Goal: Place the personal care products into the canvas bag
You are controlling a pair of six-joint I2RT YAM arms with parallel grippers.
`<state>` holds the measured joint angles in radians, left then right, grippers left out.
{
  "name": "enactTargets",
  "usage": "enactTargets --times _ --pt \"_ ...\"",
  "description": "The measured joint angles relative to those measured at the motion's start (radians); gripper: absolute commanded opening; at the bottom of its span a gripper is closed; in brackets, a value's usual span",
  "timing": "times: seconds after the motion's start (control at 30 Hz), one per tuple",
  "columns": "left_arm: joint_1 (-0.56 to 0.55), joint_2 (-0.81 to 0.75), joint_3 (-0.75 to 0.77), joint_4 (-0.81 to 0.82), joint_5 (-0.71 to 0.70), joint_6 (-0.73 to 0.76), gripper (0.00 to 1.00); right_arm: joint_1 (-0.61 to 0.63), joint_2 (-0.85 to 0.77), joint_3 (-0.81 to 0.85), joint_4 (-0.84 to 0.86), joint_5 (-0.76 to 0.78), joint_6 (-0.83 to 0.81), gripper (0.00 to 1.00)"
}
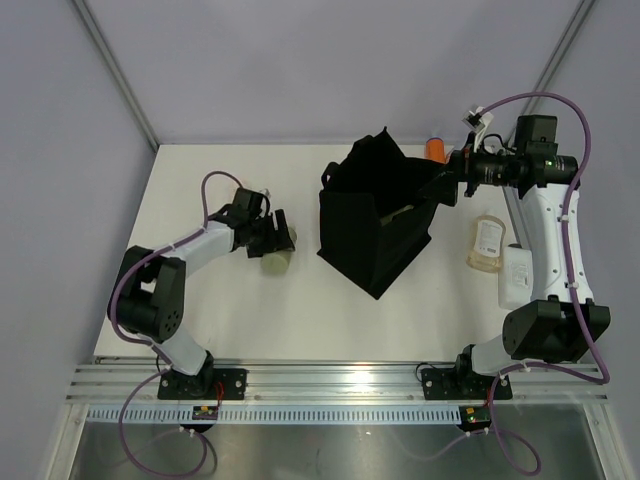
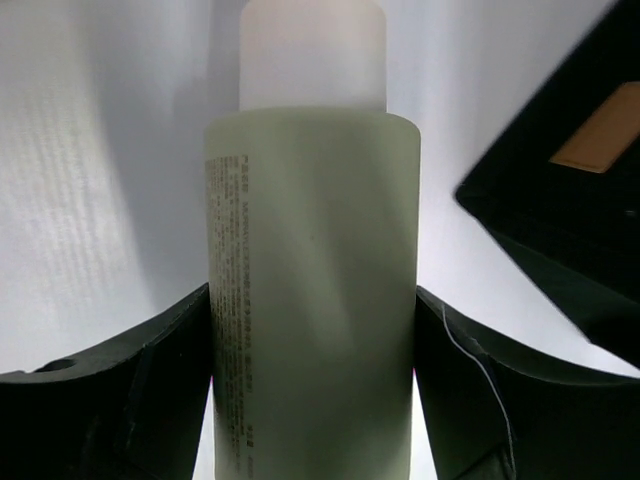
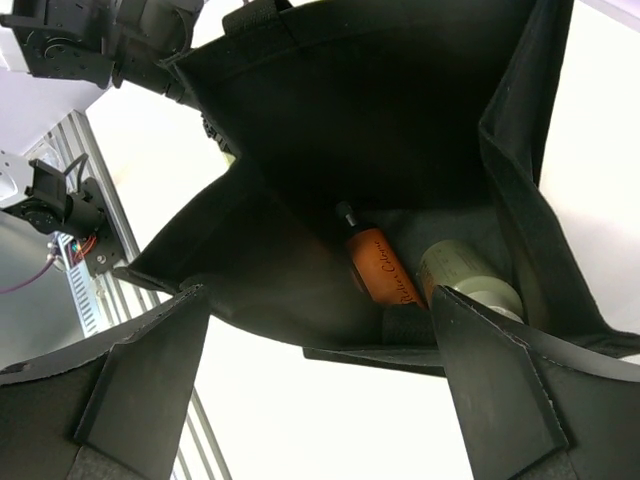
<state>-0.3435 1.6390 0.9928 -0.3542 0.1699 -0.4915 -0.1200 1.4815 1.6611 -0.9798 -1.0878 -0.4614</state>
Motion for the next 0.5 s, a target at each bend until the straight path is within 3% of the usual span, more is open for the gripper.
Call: enactTargets --times 0.33,0.5 --pt "0.178 -0.18 -0.122 0.175 0.261 -0.195 0.0 -0.001 -0.002 -0.029 0.004 -0.026 0.019 1.0" --pt "0.216 -0.281 -0.126 0.269 0.354 -0.303 0.0 -0.001 -0.002 -0.029 0.006 -0.033 0.029 1.0"
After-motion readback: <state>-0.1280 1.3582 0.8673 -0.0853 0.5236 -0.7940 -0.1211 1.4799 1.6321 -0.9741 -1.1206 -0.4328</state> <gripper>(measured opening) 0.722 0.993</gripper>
